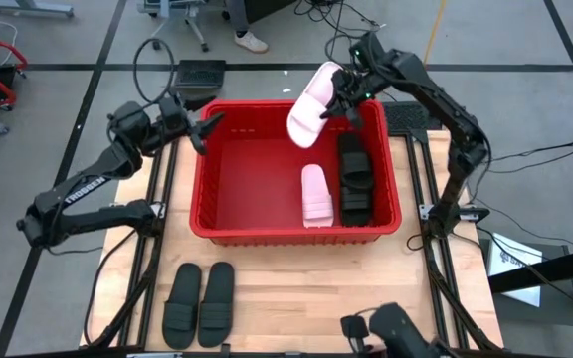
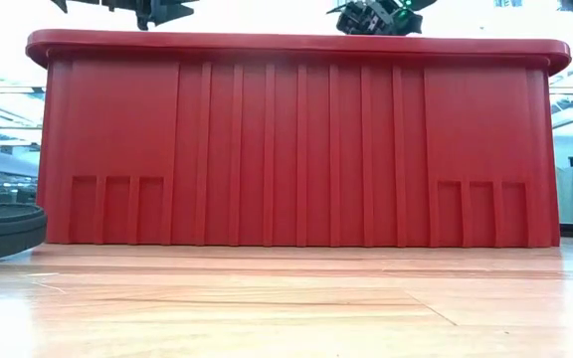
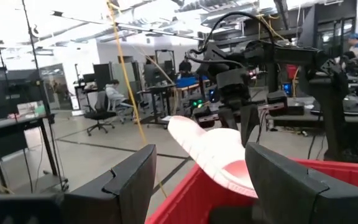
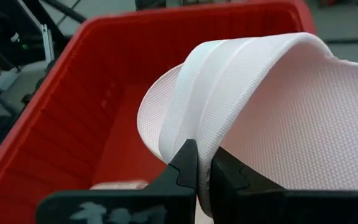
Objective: Pick and place slides into bin
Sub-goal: Put the pink slide into the red container
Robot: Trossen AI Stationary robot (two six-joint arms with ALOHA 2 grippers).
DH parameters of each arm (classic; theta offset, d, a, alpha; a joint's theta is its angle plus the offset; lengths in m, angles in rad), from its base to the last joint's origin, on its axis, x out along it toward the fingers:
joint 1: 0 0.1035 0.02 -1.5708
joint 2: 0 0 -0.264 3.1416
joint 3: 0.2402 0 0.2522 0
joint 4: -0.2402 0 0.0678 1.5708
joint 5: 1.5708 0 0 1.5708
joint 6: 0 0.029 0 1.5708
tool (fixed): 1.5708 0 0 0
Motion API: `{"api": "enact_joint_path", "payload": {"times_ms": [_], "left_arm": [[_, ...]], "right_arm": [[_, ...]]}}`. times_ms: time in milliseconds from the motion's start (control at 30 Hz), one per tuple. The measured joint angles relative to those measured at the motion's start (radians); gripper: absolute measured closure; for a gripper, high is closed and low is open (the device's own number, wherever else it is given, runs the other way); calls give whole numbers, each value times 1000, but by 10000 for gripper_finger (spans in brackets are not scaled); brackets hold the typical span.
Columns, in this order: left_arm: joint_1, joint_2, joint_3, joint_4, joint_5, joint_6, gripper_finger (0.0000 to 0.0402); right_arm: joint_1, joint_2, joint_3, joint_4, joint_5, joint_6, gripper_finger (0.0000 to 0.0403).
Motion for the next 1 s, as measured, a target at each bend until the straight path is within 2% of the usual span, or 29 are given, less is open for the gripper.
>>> {"api": "enact_joint_path", "payload": {"times_ms": [167,267,367,600,800,1000], "left_arm": [[39,0,0,-23,39,12,149],[53,0,0,-12,39,17,149],[62,0,0,-3,39,24,149],[75,0,0,-25,40,30,149],[74,0,0,-47,60,26,149],[74,0,0,-49,78,19,149]], "right_arm": [[-26,111,145,-267,36,-145,399],[-26,153,156,-385,56,-250,399],[-9,184,147,-448,18,-346,399],[63,194,63,-459,-2,-475,399],[110,195,-40,-344,3,-443,399],[105,195,-144,-254,3,-427,399]]}}
